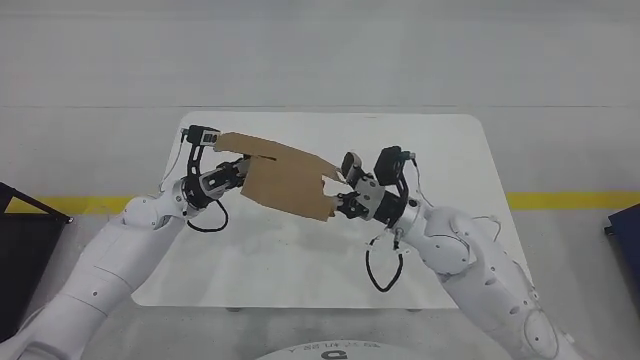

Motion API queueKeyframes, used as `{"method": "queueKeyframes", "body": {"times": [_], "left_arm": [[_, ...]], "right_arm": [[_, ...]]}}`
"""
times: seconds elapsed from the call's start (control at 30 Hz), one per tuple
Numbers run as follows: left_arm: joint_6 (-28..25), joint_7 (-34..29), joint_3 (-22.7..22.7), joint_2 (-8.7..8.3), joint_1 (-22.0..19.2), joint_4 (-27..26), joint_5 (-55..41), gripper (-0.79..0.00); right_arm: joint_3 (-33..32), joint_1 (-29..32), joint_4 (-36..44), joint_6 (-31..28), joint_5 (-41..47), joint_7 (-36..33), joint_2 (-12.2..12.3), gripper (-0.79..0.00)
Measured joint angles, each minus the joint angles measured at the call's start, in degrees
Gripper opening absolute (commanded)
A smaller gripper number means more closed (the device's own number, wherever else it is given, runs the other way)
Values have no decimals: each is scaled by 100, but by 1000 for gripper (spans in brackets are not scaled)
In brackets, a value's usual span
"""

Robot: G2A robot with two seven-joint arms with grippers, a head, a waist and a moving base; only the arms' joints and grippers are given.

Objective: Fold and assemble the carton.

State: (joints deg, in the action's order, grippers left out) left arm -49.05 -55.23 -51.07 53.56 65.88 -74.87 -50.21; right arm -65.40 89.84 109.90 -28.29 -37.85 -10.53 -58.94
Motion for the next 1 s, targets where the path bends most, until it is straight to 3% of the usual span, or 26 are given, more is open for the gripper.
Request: {"method": "queueKeyframes", "body": {"times": [0.2,0.5,0.73,1.0], "left_arm": [[20,-20,-84,51,26,68,-8,-785],[166,-167,-175,113,103,23,-25,-785],[283,-284,-333,145,182,-45,-299,-785],[529,-531,-490,175,287,-166,-455,-785]], "right_arm": [[65,39,108,-355,-264,-558,38,0],[-301,174,64,255,-572,417,8,0],[-751,448,83,-448,-361,529,84,0],[-1186,770,167,-12,-545,942,87,0]]}}
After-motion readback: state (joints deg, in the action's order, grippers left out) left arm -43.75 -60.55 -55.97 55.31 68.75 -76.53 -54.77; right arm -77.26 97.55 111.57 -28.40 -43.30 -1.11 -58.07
